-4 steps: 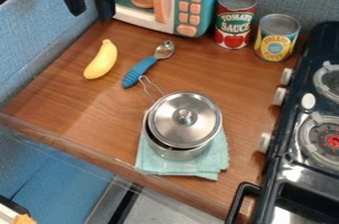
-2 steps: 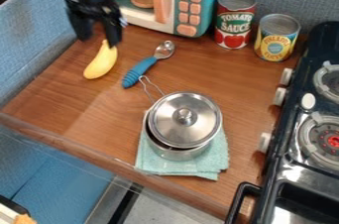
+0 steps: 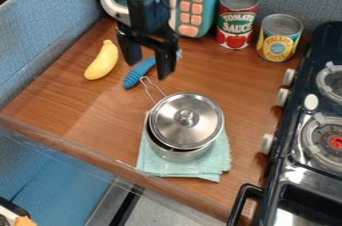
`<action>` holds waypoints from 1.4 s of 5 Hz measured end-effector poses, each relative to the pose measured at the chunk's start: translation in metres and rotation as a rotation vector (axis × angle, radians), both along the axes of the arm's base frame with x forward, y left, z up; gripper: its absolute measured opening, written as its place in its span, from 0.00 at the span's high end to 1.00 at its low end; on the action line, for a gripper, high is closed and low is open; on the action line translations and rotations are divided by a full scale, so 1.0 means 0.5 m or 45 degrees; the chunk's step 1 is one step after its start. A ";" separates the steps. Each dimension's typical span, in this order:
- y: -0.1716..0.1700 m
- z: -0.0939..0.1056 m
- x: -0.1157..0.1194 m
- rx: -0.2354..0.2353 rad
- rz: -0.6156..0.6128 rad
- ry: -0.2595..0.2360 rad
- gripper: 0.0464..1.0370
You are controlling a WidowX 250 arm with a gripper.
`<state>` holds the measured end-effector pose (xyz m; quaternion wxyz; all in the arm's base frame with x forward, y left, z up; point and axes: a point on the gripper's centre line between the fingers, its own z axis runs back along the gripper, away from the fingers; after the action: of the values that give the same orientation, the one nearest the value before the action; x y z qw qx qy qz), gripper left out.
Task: Pick the silver lid and put it beside the blue spoon
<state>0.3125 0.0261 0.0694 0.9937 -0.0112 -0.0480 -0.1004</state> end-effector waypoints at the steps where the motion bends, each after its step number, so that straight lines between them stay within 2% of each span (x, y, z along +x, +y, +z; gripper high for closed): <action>1: -0.078 -0.032 -0.026 0.002 -0.115 0.004 0.04; 2: -0.100 -0.049 -0.029 -0.021 -0.139 -0.008 0.04; 3: -0.121 -0.079 -0.039 -0.032 -0.165 0.037 0.04; 4: -0.124 -0.093 -0.039 -0.037 -0.161 0.061 0.09; 6: -0.116 -0.094 -0.028 -0.018 -0.140 0.056 0.63; 7: -0.112 -0.092 -0.031 0.019 -0.173 0.067 0.76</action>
<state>0.2972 -0.0301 0.0236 0.9856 -0.0097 -0.0201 -0.1677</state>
